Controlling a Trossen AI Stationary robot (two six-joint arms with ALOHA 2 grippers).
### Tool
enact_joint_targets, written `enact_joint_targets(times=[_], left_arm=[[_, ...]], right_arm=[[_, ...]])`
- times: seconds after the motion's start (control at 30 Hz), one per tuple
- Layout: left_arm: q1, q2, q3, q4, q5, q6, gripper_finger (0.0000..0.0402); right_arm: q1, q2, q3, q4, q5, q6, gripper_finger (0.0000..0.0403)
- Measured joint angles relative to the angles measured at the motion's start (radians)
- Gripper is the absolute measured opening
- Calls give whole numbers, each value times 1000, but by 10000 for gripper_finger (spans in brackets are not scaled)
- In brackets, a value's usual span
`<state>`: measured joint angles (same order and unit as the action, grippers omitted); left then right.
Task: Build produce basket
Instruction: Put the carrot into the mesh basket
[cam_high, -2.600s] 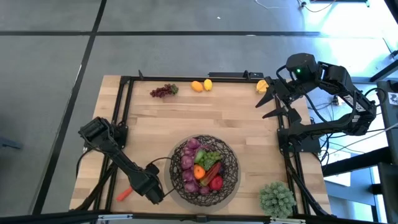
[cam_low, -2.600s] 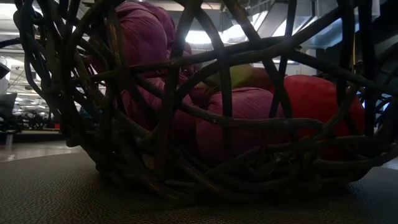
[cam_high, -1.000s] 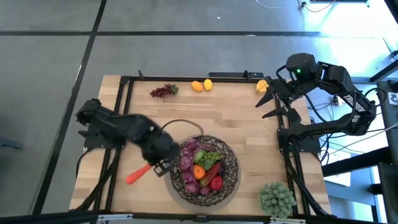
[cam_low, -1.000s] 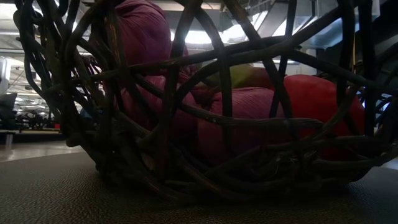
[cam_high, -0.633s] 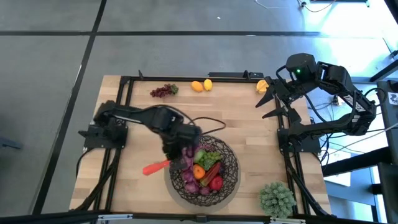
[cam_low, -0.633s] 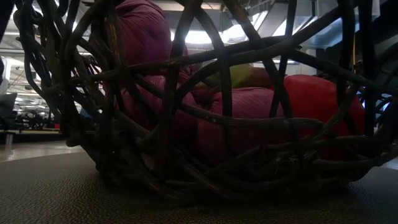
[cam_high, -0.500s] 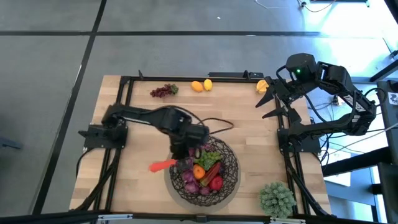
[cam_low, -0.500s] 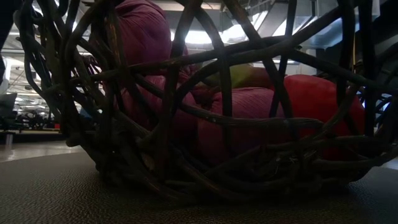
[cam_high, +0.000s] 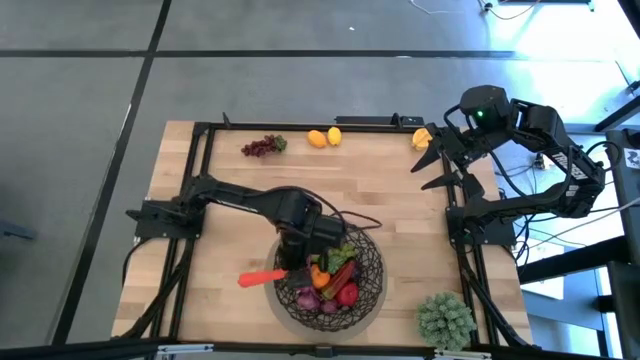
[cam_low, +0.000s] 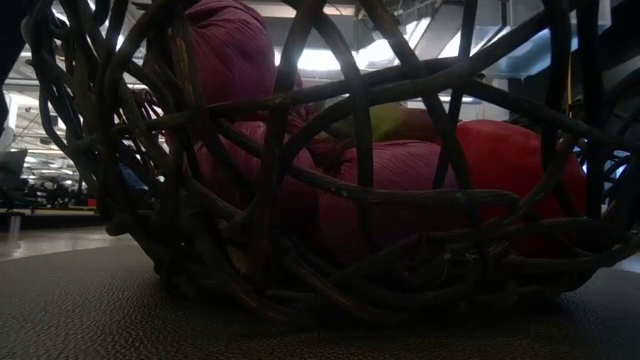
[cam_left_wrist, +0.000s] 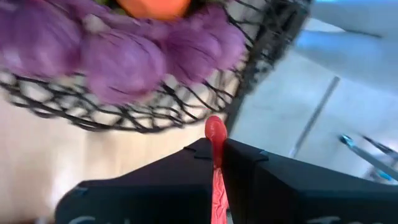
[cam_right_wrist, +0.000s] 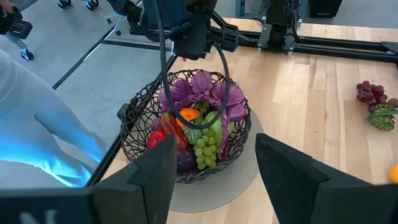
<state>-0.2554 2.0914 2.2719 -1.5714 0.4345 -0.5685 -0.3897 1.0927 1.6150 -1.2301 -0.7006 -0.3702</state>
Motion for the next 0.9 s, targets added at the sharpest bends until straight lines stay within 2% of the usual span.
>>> enact_joint_targets(times=[0.3,0.43,0.6,0.9], left_arm=[[-32,0,-126,0,155,-32,0],[-41,0,-139,6,142,-55,0],[-32,0,-70,66,125,-112,0],[23,0,-11,435,18,-245,0]], right_arm=[[0,0,0,-1,0,-6,211],[0,0,0,-10,0,-23,211],[0,0,0,-32,0,-29,211],[0,0,0,-33,0,-31,211]])
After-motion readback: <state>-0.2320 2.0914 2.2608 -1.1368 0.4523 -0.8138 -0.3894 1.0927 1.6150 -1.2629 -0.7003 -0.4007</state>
